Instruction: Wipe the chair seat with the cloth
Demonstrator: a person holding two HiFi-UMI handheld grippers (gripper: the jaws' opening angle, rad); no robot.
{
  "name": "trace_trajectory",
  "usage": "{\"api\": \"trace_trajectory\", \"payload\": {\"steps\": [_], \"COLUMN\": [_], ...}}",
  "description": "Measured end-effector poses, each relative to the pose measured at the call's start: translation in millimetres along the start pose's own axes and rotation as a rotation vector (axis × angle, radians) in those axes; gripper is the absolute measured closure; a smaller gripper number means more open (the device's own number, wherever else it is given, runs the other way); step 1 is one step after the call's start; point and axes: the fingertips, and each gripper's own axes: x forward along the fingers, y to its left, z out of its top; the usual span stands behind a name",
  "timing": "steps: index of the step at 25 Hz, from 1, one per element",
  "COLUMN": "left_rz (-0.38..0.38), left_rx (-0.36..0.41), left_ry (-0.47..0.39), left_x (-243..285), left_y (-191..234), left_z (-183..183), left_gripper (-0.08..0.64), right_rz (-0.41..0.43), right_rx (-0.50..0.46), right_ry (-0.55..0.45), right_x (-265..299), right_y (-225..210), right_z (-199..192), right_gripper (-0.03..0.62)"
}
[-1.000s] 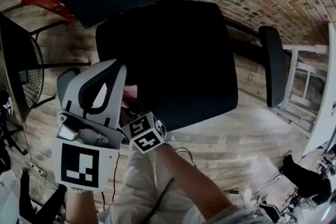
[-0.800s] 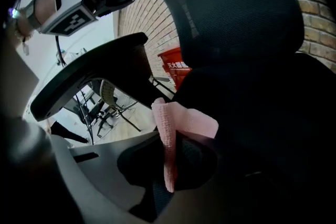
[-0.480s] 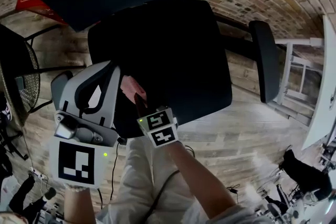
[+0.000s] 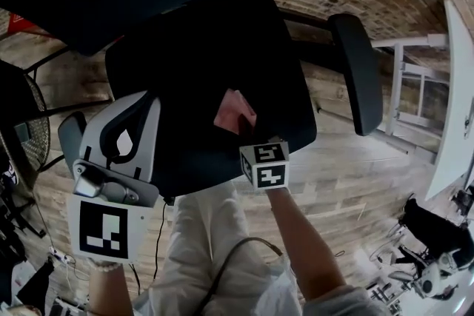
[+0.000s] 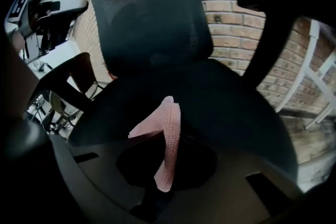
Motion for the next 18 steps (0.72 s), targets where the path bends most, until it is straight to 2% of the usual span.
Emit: {"api": "trace_trajectory", "payload": {"steps": [8,18], "left_rz": [-0.038,-0.058], "left_rx": [0.008,0.019], "left_ry": [0.013,0.011], "left_x": [10,14], "left_y": [-21,-26], "left_z": [-1,5], "left_gripper": [0.541,0.541], "right_rz": [-0.148,-0.293], "right_rx": [0.008,0.070], "right_ry": [0.002,-0.008], "right_x": [-35,-82], "right_y": [-88,-151], "right_z": [-11,-25], "right_gripper": [0.540,0.540]}}
